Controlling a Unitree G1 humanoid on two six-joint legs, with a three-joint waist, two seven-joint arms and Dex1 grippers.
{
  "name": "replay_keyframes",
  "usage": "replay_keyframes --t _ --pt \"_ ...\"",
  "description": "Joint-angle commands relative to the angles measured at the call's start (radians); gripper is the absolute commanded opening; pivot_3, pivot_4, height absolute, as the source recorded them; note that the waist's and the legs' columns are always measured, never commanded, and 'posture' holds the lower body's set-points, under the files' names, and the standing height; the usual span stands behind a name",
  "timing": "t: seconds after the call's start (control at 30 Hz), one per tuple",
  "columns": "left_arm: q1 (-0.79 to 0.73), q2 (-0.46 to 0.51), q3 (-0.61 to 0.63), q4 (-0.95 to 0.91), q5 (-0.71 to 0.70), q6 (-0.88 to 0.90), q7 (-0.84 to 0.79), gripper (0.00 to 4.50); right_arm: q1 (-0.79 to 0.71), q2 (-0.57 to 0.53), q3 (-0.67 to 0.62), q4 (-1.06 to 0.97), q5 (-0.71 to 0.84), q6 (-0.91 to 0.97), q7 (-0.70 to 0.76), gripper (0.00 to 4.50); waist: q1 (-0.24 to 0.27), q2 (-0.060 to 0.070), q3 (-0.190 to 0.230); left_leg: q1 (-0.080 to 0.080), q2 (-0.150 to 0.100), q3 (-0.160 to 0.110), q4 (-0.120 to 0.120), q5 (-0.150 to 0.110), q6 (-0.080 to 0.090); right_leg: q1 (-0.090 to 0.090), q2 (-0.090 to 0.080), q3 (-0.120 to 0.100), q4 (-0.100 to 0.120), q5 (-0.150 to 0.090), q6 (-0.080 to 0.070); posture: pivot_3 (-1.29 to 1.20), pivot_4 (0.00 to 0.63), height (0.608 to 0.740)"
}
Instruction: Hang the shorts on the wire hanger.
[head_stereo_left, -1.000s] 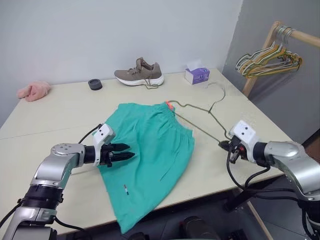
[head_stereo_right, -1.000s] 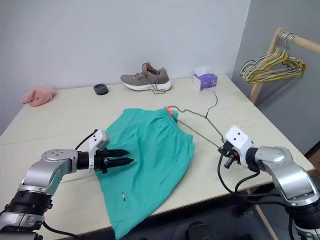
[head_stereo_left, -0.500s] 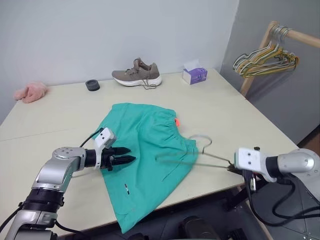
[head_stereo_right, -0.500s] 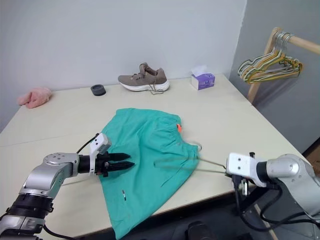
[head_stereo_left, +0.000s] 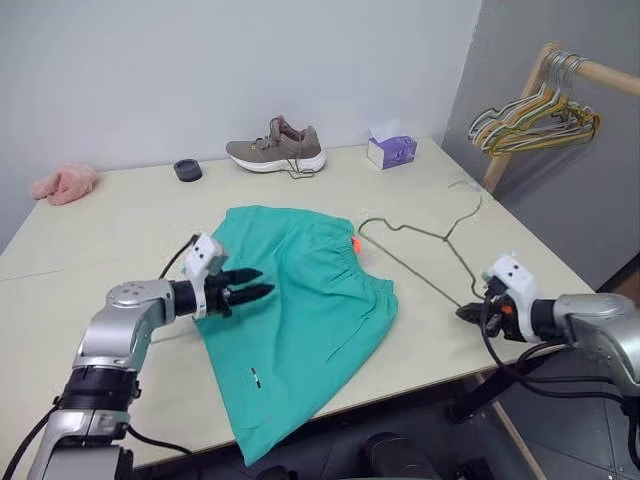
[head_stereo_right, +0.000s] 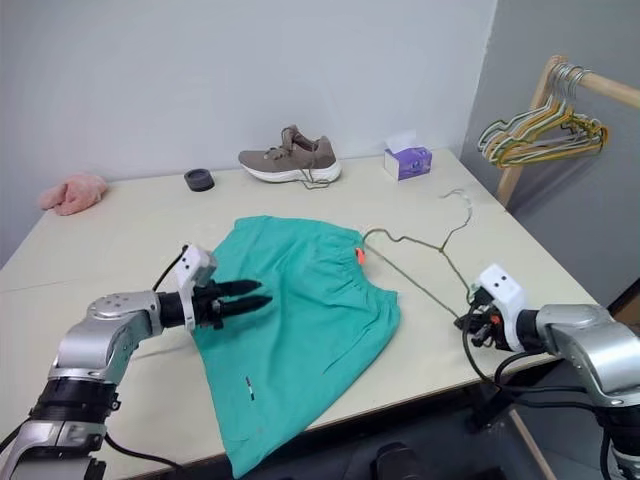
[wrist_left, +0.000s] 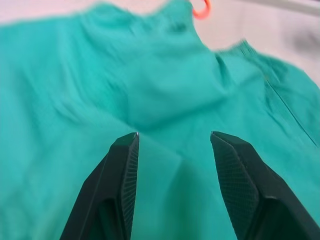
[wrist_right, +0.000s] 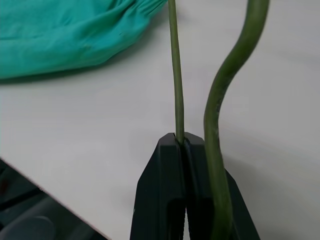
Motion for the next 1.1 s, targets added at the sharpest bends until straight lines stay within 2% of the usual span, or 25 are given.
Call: replay_keyframes --t 0.03,0.23,0.47,0.6,0.87,0.93,1.1 --pt "-0.027 0.014 0.022 0.017 0.002 -0.031 -0.009 2.40 -0.069 0.004 0.044 0.001 0.008 -0.014 0.022 0.00 -0.001 0.000 0.000 0.000 0.000 0.000 0.000 0.000 0.000 0.000 0.000 0.000 0.000 0.000 0.000 -0.27 0.000 0.740" --pt "-0.071 0.034 0.036 0.083 0.023 -0.071 0.005 2.40 -0.147 -0.018 0.147 -0.007 -0.023 -0.082 0.079 0.00 -0.001 0.000 0.000 0.000 0.000 -0.001 0.000 0.000 0.000 0.000 0.000 0.000 0.000 0.000 0.000 -0.26 0.000 0.740" --pt "-0.086 0.052 0.049 0.131 0.037 -0.099 0.008 2.40 -0.129 -0.075 0.246 -0.054 -0.093 -0.167 0.111 0.00 0.002 0.000 0.000 0.000 0.000 -0.001 0.000 0.000 0.000 0.000 0.000 -0.001 0.000 0.000 0.000 -0.26 0.000 0.740" --pt "-0.076 0.056 0.049 0.126 0.040 -0.102 0.001 2.40 -0.107 -0.040 0.191 -0.046 -0.069 -0.193 0.096 0.00 0.002 0.000 0.000 0.000 0.000 -0.001 0.000 0.000 0.000 0.000 -0.001 -0.001 0.000 0.000 0.000 -0.25 0.000 0.740" --pt "-0.069 0.058 0.054 0.113 0.032 -0.093 -0.009 2.40 -0.105 0.031 -0.046 0.084 0.022 -0.031 -0.011 0.00 0.005 0.000 0.000 0.000 0.000 -0.001 0.000 0.000 0.000 0.000 -0.001 -0.001 0.000 0.001 -0.002 -0.25 0.000 0.740" --pt "-0.074 0.057 0.053 0.116 0.033 -0.093 -0.009 2.40 -0.108 0.034 -0.049 0.134 0.012 -0.007 -0.030 0.00 0.005 0.000 0.000 0.000 0.000 -0.001 0.000 0.000 0.000 0.000 -0.001 -0.001 0.000 0.002 -0.004 -0.25 0.000 0.740" --pt "-0.079 0.056 0.049 0.118 0.035 -0.093 -0.013 2.40 -0.118 0.008 0.049 0.164 -0.015 -0.027 0.020 0.00 0.003 0.000 0.000 0.000 0.000 -0.001 0.000 0.000 0.000 0.000 -0.001 -0.001 0.000 0.002 -0.004 -0.25 0.000 0.740"
